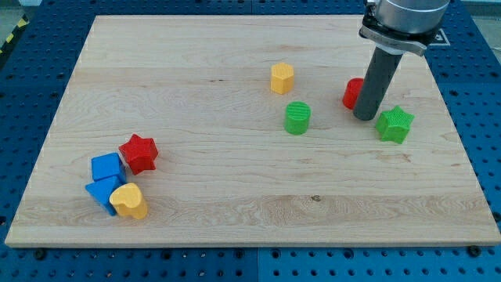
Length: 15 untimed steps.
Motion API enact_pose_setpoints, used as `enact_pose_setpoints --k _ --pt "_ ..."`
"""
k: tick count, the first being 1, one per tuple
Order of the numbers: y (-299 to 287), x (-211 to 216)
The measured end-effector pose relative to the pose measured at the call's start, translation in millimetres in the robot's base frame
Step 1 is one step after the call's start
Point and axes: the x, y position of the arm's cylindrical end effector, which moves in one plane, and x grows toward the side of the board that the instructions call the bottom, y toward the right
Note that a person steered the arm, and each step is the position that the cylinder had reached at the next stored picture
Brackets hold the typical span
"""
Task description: Move the green circle towards the red star
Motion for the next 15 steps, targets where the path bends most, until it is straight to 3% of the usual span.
enact_pose_setpoints --k 5,8,13,15 --pt "-131 7" --pt "-141 70" --pt "-182 121" --pt "-184 106"
